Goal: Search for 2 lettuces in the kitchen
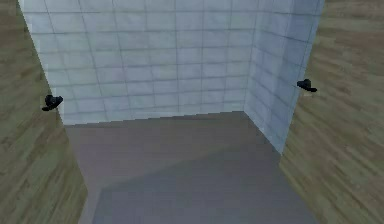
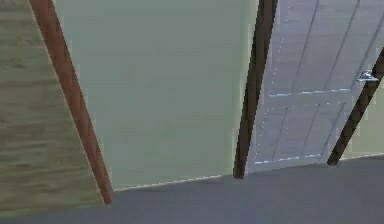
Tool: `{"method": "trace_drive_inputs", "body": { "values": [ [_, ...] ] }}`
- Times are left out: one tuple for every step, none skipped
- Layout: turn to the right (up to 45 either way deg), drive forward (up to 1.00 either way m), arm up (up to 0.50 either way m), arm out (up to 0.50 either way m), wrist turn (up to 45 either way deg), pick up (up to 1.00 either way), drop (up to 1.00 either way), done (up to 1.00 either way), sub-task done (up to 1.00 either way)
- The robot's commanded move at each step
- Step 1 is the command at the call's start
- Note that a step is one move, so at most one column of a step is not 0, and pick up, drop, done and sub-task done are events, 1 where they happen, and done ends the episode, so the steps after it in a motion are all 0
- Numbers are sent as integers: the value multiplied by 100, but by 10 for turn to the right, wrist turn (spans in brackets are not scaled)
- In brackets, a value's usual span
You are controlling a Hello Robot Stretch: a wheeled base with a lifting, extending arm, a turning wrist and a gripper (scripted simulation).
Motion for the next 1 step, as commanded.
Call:
{"method": "trace_drive_inputs", "body": {
  "values": [
    [-30, 0, 0, 0, 0, 0, 0, 0, 0]
  ]
}}
